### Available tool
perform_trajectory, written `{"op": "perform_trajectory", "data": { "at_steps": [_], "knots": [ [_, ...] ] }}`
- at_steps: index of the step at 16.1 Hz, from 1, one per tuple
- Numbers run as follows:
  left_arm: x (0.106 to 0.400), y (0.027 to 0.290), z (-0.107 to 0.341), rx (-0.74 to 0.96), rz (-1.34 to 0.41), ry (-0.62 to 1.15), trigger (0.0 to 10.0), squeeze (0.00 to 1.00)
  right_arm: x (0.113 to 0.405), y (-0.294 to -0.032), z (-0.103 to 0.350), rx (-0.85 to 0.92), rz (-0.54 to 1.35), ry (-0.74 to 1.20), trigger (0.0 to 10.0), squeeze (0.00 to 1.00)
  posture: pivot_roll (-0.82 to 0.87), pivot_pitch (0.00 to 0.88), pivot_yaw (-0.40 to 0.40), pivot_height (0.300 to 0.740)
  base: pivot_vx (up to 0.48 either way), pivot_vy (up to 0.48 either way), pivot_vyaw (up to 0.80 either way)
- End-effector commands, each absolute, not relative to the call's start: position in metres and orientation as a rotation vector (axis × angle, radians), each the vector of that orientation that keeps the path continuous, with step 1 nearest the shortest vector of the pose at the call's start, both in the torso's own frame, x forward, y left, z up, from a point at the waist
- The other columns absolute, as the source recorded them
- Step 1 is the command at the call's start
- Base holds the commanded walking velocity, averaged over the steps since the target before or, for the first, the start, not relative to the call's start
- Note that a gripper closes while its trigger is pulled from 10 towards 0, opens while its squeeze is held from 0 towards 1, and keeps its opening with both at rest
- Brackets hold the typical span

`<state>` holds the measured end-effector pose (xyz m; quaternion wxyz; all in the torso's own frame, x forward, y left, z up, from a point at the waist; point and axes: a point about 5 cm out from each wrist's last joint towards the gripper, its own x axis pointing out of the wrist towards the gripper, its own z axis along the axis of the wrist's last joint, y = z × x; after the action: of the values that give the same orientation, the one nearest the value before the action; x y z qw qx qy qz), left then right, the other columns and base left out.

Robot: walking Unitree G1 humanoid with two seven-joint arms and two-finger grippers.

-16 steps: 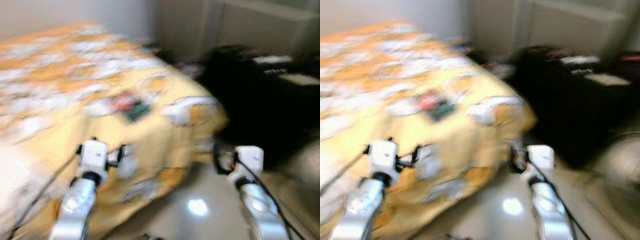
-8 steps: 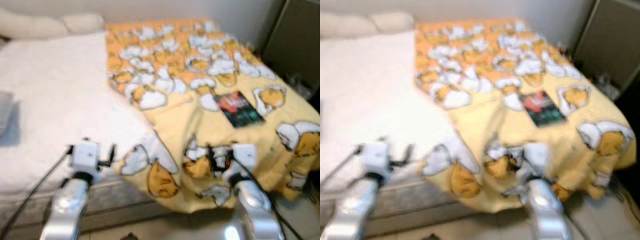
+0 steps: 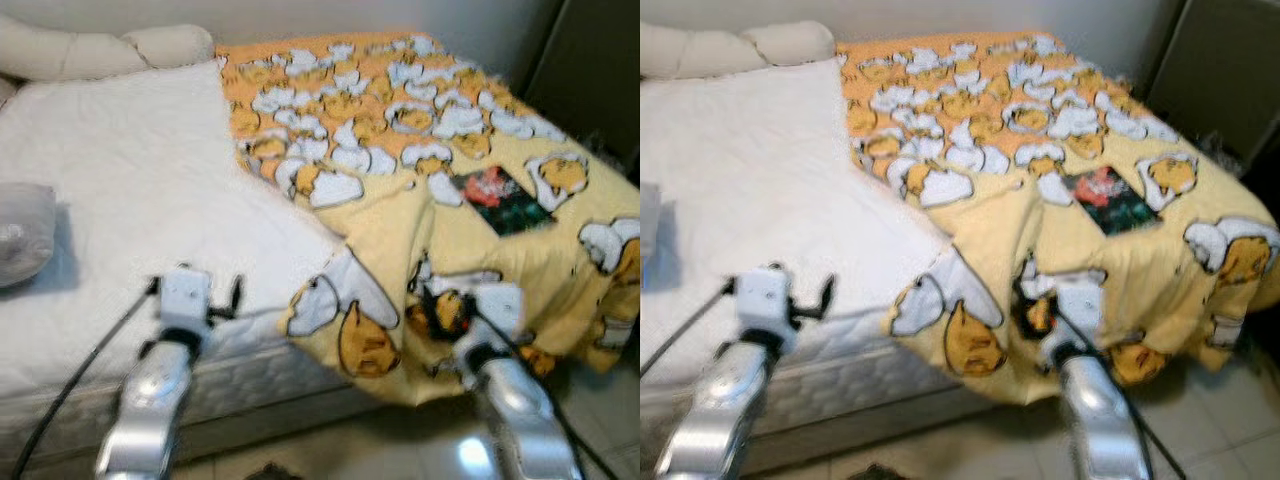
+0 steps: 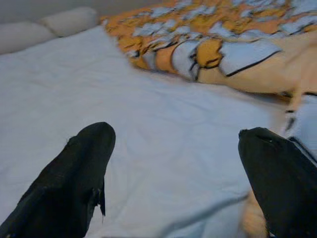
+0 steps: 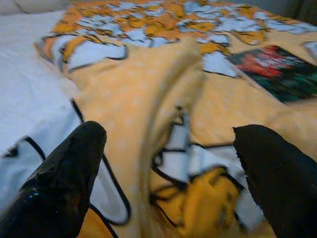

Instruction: Clean up the room

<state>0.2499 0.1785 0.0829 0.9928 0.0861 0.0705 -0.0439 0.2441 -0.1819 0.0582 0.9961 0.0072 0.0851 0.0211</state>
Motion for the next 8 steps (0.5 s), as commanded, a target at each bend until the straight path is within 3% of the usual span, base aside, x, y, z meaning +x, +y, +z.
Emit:
{"op": "perform_trajectory", "data": {
  "at_steps": [1, 8],
  "knots": [
    [0.253, 0.182, 0.082, 0.181, -0.086, 0.146, 10.0, 0.00, 0.246, -0.181, 0.066, 0.034, 0.045, 0.145, 10.0, 0.00, -0.01, 0.000, 0.040, 0.740, 0.000, 0.296, 0.00],
    [0.260, 0.175, 0.076, 0.157, -0.117, 0.153, 10.0, 0.00, 0.236, -0.191, 0.069, 0.011, 0.016, 0.143, 10.0, 0.00, -0.07, 0.000, 0.079, 0.740, 0.000, 0.297, 0.00]
  ]
}}
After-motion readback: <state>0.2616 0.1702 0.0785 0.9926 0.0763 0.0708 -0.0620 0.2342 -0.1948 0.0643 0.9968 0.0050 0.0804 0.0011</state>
